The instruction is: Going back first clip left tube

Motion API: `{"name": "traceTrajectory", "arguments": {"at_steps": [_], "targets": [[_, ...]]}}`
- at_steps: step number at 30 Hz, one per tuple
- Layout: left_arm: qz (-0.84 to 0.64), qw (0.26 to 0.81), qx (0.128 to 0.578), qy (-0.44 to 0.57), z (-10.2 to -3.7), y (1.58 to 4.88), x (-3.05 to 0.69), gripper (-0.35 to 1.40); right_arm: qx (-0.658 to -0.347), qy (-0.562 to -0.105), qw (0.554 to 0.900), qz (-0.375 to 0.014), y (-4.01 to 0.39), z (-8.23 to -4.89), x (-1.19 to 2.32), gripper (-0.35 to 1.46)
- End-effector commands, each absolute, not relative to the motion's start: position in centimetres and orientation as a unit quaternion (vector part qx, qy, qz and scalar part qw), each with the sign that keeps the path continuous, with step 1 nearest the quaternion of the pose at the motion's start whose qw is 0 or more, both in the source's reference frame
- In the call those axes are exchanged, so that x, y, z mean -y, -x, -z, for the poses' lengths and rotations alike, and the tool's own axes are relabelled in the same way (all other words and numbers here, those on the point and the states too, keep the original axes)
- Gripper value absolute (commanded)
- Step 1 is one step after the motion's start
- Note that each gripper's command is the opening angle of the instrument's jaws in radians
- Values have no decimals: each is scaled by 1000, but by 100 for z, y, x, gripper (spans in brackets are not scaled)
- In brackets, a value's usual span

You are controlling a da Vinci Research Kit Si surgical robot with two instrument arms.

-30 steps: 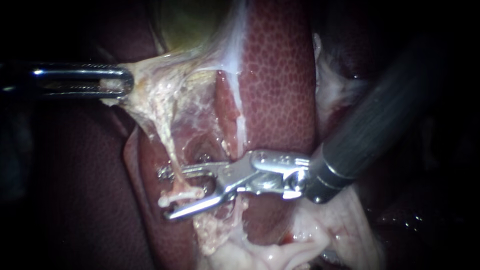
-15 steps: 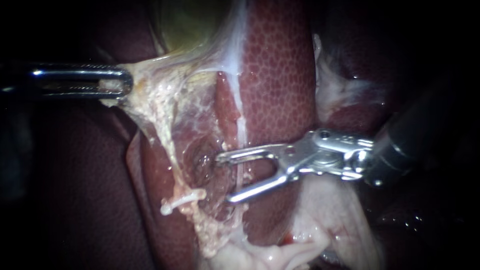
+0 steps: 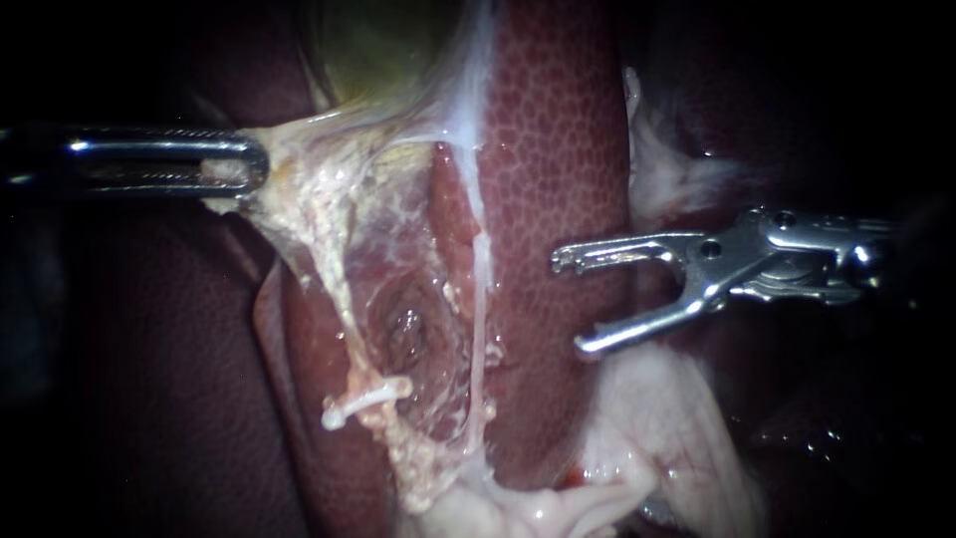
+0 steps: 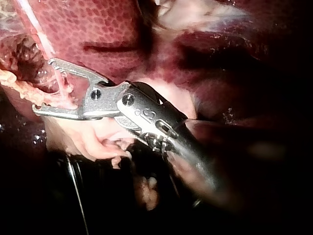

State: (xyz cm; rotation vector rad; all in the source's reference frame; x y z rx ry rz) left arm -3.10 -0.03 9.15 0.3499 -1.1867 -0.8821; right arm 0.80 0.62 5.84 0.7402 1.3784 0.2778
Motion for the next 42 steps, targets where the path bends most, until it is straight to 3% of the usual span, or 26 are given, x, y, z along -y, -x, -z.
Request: {"name": "traceTrajectory", "arguments": {"at_steps": [1,12,26,42], "targets": [[400,725,538,-158,-915,310,3,-35,-618,-333,701,-124,-79,-583,-62,60],[395,727,539,-155,-940,330,13,-35,-619,-331,702,-122,-78,-579,-60,60],[369,751,520,-172,-1021,402,30,-35,-619,-331,702,-122,-80,-577,-59,60],[368,752,519,-174,-1024,406,32,-35,-620,-330,702,-122,-82,-573,-57,60]]}}
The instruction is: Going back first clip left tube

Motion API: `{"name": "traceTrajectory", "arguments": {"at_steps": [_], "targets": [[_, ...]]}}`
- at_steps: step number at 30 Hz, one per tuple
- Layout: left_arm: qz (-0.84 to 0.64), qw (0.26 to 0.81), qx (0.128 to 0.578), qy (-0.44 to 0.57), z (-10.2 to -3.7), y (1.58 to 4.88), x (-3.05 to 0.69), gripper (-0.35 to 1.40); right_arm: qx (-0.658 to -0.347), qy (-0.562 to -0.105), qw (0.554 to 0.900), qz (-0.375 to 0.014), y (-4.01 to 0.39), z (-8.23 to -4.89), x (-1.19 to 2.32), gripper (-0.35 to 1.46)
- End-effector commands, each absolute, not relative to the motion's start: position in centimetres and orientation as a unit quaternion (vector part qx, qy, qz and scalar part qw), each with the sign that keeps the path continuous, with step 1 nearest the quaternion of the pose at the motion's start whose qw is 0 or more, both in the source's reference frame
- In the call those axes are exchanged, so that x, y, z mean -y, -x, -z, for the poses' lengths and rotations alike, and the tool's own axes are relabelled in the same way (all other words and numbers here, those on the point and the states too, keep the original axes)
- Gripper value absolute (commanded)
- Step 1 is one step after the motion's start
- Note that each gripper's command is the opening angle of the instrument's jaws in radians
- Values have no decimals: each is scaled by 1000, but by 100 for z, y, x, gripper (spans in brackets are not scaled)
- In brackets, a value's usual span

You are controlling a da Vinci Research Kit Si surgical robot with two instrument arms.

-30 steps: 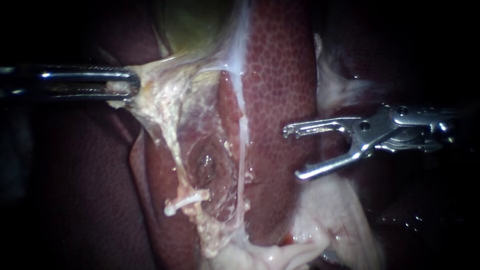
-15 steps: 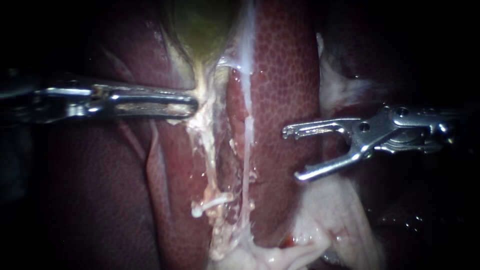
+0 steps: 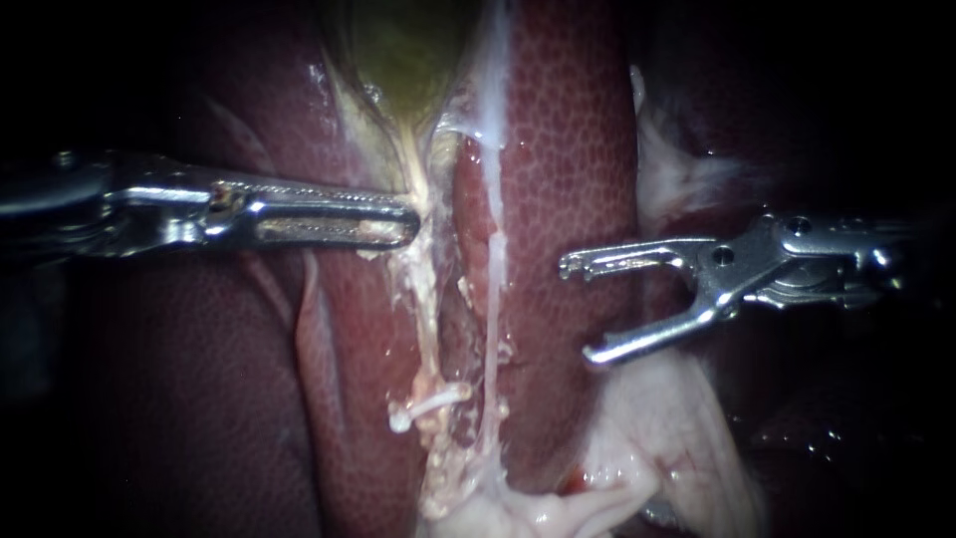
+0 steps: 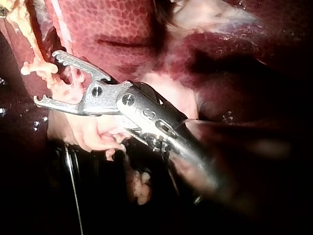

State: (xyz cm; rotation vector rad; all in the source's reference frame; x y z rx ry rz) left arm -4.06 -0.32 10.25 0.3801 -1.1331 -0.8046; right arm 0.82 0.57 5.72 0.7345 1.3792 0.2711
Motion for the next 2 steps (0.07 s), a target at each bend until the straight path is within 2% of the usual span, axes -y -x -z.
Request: {"name": "traceTrajectory", "arguments": {"at_steps": [1,2], "targets": [[368,752,519,-174,-1024,406,32,-35,-620,-330,702,-122,-82,-573,-57,60],[368,752,519,-174,-1025,406,32,-35,-620,-330,702,-122,-82,-572,-57,60]]}}
